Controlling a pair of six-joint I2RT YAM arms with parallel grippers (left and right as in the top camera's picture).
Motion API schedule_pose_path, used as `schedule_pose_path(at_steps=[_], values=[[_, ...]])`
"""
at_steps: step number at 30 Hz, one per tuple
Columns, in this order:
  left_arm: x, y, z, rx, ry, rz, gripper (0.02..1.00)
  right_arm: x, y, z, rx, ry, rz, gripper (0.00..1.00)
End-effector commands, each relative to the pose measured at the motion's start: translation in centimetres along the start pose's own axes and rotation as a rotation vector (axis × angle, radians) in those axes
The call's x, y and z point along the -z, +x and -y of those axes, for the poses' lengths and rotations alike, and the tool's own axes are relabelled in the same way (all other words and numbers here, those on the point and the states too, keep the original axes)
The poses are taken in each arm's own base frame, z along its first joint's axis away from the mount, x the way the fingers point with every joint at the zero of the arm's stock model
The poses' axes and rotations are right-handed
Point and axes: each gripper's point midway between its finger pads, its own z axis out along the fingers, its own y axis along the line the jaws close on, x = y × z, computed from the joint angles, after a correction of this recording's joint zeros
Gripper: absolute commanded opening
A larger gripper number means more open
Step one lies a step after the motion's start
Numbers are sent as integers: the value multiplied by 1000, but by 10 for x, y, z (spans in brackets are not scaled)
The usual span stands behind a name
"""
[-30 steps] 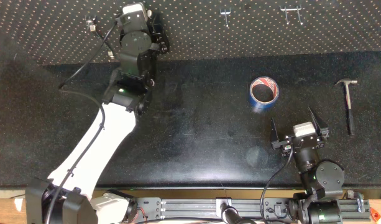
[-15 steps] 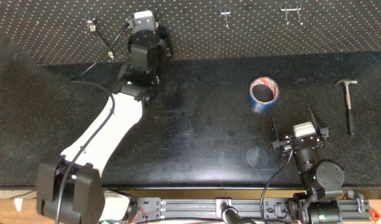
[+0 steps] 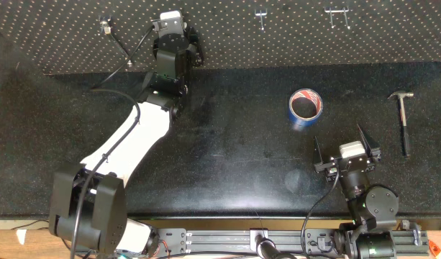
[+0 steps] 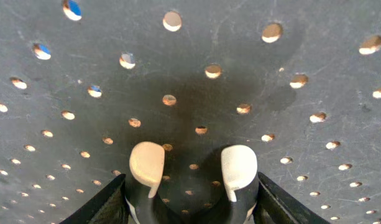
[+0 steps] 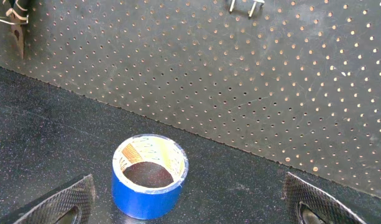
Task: Place Tools Onto Pegboard
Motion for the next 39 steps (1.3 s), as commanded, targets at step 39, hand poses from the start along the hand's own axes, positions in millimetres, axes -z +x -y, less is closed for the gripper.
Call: schedule_pose_path(at_steps=[39], values=[[192,38,-128,132,-12,252,996,0,2,1,-19,6,-4,976]])
